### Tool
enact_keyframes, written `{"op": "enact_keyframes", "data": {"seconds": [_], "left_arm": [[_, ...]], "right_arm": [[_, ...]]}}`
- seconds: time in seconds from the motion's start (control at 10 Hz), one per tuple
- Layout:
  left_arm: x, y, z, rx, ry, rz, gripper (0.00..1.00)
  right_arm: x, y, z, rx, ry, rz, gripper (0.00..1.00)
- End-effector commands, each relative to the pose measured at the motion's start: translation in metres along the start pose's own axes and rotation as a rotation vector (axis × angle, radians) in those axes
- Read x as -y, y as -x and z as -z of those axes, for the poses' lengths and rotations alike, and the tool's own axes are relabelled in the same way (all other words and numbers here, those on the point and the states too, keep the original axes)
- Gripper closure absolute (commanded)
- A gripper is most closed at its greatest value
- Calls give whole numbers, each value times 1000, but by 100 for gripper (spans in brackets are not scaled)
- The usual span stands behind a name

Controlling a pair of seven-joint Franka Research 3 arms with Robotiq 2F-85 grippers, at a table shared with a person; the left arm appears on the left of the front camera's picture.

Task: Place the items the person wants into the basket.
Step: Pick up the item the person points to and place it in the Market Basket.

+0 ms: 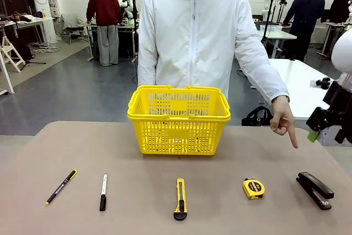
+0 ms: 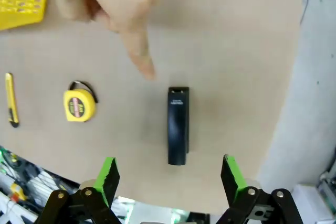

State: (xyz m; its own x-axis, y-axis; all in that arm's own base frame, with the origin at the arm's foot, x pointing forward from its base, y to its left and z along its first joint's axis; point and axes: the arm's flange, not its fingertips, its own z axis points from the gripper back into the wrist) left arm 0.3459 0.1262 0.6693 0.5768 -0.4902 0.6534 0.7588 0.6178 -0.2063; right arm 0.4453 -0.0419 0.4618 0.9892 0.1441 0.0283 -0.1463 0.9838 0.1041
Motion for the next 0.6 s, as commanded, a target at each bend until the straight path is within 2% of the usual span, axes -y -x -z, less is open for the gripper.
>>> {"op": "enact_keyframes", "data": {"seconds": [0.0, 0.2, 0.3, 0.5], "left_arm": [[0, 0, -3, 6, 8, 9, 0], [0, 0, -3, 6, 8, 9, 0], [0, 0, -3, 6, 8, 9, 0], [0, 0, -3, 6, 8, 9, 0]], "right_arm": [[-5, 12, -1, -31, 42, -14, 0], [-5, 29, 7, -36, 12, -27, 0], [0, 7, 8, -35, 25, -17, 0], [0, 7, 8, -35, 25, -17, 0]]}}
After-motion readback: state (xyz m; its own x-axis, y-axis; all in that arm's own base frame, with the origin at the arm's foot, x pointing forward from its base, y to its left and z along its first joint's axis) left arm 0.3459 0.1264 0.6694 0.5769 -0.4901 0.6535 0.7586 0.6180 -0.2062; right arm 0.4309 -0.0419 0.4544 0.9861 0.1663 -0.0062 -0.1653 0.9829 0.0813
